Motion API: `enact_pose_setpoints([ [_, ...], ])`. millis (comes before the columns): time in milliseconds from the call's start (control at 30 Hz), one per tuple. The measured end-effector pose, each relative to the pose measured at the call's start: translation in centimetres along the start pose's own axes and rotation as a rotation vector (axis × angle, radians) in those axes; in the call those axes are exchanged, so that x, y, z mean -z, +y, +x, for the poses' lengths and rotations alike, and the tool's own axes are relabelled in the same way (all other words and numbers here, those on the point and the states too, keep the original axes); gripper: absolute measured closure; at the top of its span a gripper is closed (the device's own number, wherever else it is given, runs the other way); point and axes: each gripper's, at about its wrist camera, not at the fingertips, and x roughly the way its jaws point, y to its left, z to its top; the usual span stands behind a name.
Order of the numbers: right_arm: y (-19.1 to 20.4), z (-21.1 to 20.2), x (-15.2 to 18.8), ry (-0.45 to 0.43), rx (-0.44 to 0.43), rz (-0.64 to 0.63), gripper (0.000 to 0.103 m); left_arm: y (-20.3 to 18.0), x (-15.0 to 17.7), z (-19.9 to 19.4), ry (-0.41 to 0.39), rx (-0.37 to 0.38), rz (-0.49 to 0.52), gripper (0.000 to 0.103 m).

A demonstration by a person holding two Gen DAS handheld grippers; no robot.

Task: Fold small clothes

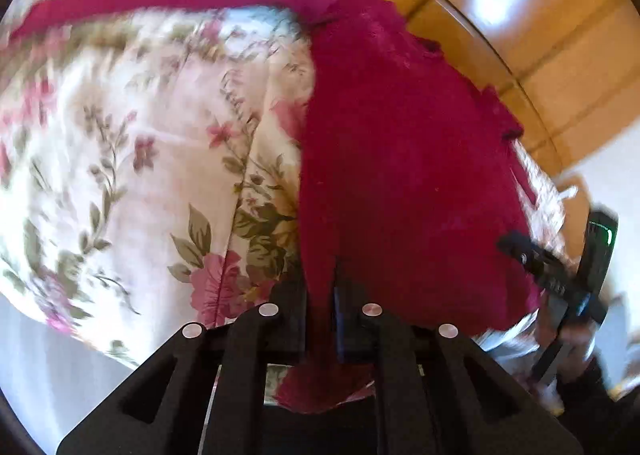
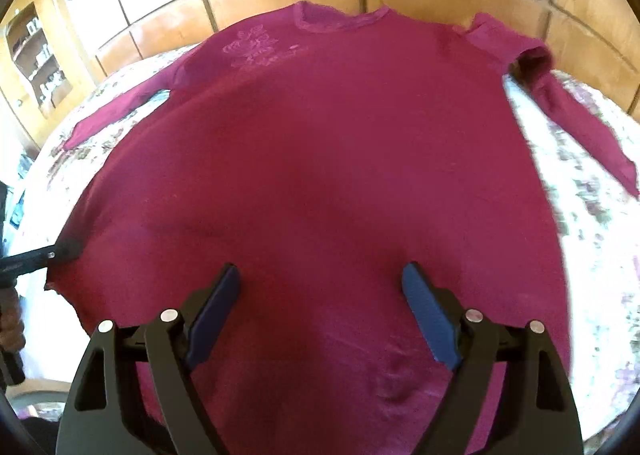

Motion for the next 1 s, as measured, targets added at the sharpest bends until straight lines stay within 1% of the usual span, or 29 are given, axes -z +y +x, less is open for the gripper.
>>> enact_pose_setpoints([
  [33,-1.3,-1.1,0.1,-0.023,0.033,0.026,0.020,-0.1,-0.3,-0.2,-0.013,0.000,-0.011,0.083],
  [67,-2.3,-1.8,0.2,-0.035,0.055,0.050,0.020,-0.6,-0.6,-0.8,-0.048,-0.027,0.007,0.075],
  [133,-4.9,-3.1,0.9,-0.040,0.109,0.111,0.020,-1.5,-1.2,-1.6,-0.094,-0.060,0.038,0.073],
  [200,-8.4,-3.6,2.5,0.006,0.144,0.198,0.020,-2.5,-1.5,-2.1,-0.122,-0.059,0.070,0.073],
  [233,-9.4,-3.5,3.2,0.034,0.138,0.227,0.023,-3.5,-1.8,-2.0,-0.136,-0.058,0.100,0.073],
  [267,-10.3,-3.4,4.0,0.067,0.118,0.259,0.032,-4.1,-2.0,-1.8,-0.139,-0.063,0.124,0.073],
  [333,-10.7,-3.5,5.2,0.090,0.076,0.283,0.038,-4.9,-1.8,-1.9,-0.142,-0.064,0.168,0.073],
  [367,-10.4,-3.8,5.5,0.090,0.061,0.273,0.040,-5.8,-1.9,-1.5,-0.137,-0.054,0.195,0.073],
  [400,-10.0,-4.0,5.8,0.092,0.047,0.255,0.047,-6.9,-2.0,-0.7,-0.129,-0.050,0.220,0.073],
  [433,-9.8,-4.1,5.8,0.094,0.049,0.248,0.061,-7.1,-1.8,-0.6,-0.123,-0.048,0.236,0.073],
  [467,-9.6,-4.2,5.8,0.103,0.047,0.235,0.076,-7.9,-1.8,-0.1,-0.110,-0.049,0.266,0.067],
  [500,-9.4,-4.4,5.8,0.107,0.036,0.220,0.095,-8.7,-1.7,0.6,-0.102,-0.051,0.291,0.060],
  [533,-9.2,-4.9,5.8,0.101,0.034,0.201,0.095,-10.0,-1.7,1.4,-0.095,-0.054,0.322,0.060],
  [600,-9.0,-6.1,5.7,0.084,0.011,0.182,0.096,-11.0,-1.3,2.0,-0.083,-0.050,0.363,0.060],
  [700,-10.9,-7.6,6.2,0.063,0.003,0.198,0.096,-13.1,-1.1,3.6,-0.066,-0.051,0.415,0.060],
  [767,-12.3,-7.6,6.4,0.075,-0.026,0.208,0.095,-13.9,-0.8,4.5,-0.054,-0.068,0.452,0.060],
  [800,-12.8,-7.5,6.1,0.076,-0.034,0.202,0.093,-14.1,-0.6,4.9,-0.048,-0.079,0.465,0.060],
  [833,-13.6,-7.4,5.8,0.071,-0.035,0.213,0.080,-14.2,-0.5,5.2,-0.041,-0.089,0.472,0.060],
  [867,-15.0,-7.5,5.3,0.049,-0.041,0.255,0.049,-14.3,-0.5,5.8,-0.026,-0.096,0.473,0.060],
  [900,-16.0,-7.8,5.0,0.017,-0.041,0.291,0.039,-14.3,-0.5,6.2,-0.016,-0.100,0.470,0.060],
  [933,-18.4,-8.1,4.0,-0.039,-0.017,0.355,0.038,-14.2,-0.4,6.5,-0.009,-0.105,0.466,0.060],
  [967,-20.5,-8.0,3.2,-0.066,0.023,0.410,0.039,-14.1,-0.4,6.8,-0.004,-0.110,0.463,0.060],
  [1000,-22.6,-7.7,2.4,-0.085,0.061,0.467,0.044,-14.0,-0.4,6.9,-0.001,-0.113,0.461,0.060],
])
